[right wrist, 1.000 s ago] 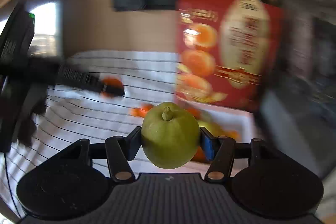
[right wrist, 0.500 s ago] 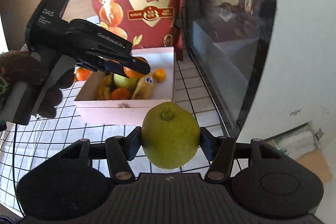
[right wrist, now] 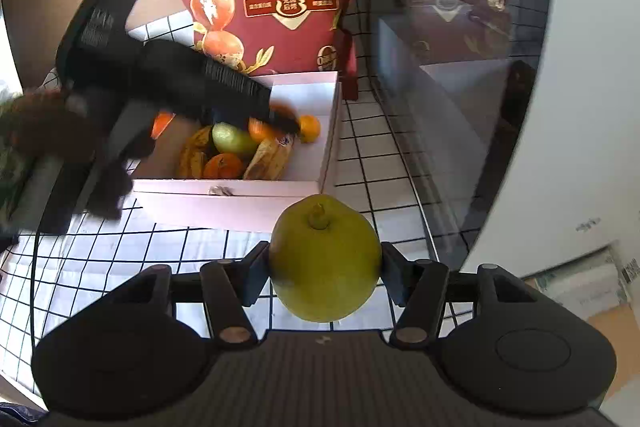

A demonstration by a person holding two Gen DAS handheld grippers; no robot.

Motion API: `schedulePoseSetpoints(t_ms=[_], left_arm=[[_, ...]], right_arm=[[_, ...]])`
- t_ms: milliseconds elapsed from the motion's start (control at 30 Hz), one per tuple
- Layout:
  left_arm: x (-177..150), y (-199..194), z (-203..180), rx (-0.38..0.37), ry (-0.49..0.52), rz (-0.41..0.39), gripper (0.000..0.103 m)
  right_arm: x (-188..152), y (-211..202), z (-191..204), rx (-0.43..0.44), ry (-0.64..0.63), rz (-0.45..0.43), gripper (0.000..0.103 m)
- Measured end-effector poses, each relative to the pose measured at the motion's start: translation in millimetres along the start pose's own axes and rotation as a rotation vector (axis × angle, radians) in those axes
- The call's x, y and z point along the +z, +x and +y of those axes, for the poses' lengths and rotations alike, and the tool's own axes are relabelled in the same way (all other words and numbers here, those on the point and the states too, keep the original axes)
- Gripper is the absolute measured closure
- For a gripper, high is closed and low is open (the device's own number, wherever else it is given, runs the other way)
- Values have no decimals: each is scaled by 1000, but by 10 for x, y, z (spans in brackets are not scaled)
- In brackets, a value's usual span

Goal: Organize fruits
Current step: 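Carry the tangerine and pear over the pink box with both tools, then release the tangerine into the box with the left tool while the right tool lowers the pear in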

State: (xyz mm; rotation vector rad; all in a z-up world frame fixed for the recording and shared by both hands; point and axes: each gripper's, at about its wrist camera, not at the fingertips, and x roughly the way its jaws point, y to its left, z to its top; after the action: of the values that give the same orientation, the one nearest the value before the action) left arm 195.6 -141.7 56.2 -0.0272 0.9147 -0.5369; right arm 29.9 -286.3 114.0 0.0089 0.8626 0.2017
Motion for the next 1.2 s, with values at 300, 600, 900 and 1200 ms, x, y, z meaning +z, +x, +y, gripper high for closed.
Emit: schedulePoseSetpoints(t_ms=[300, 600, 900, 1200], left_arm=[[452, 130, 304, 107, 32, -78, 56], [33, -705, 654, 99, -98, -214, 56], [-705, -1159, 1133, 159, -240, -165, 56], [-1029, -1250, 1358, 153, -323, -140, 56]], right_arm=[[180, 86, 92, 39, -43, -43, 45], [650, 589, 120, 41, -71, -112, 45], [643, 958, 284, -1, -157, -67, 45], [678, 1097, 498, -24, -234, -68, 45]])
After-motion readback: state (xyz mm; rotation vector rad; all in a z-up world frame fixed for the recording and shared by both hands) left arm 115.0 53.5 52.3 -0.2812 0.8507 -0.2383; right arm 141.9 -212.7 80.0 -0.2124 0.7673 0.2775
